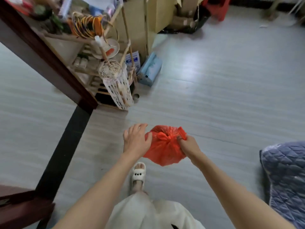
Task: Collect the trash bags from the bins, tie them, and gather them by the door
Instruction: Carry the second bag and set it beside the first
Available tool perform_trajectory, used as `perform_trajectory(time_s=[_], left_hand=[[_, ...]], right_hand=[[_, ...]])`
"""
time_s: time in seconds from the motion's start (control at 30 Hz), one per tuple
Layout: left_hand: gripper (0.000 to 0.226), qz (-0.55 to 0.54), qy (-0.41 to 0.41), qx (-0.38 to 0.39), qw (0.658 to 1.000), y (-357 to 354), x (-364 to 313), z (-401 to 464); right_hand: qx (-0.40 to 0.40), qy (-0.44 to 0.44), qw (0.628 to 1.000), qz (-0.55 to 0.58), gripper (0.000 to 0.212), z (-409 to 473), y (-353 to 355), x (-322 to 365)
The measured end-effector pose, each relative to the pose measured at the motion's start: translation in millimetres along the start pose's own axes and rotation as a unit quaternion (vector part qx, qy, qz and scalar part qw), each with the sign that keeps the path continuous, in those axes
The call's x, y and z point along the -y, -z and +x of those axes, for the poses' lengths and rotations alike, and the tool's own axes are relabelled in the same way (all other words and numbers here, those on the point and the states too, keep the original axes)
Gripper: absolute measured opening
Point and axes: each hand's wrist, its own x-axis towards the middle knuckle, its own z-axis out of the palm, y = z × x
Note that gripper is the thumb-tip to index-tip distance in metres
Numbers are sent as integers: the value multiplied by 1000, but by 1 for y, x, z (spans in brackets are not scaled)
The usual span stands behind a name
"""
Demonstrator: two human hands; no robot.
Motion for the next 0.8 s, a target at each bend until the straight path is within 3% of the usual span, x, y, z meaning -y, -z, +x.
perform_trajectory(time_s=[0.2, 0.3, 0.37, 0.47, 0.63, 0.8], left_hand=[[49, 25, -98, 23, 995, 26, -109, 111], [49, 43, -165, 42, 984, 29, -161, 173], [49, 48, -200, 43, 978, 30, -201, 213], [49, 65, -247, 58, 965, 28, -270, 262], [51, 91, -339, 84, 933, 3, -389, 329], [53, 122, -382, 111, 909, -39, -514, 397]], right_hand=[[-75, -16, 992, 101, 34, 59, 111, 37], [-128, -27, 984, 122, 22, 89, 167, 47], [-159, -50, 979, 119, 8, 109, 207, 52], [-203, -70, 970, 113, 5, 141, 269, 51], [-284, -101, 949, 91, 18, 195, 370, 38], [-291, -125, 946, 64, 21, 272, 479, 6]])
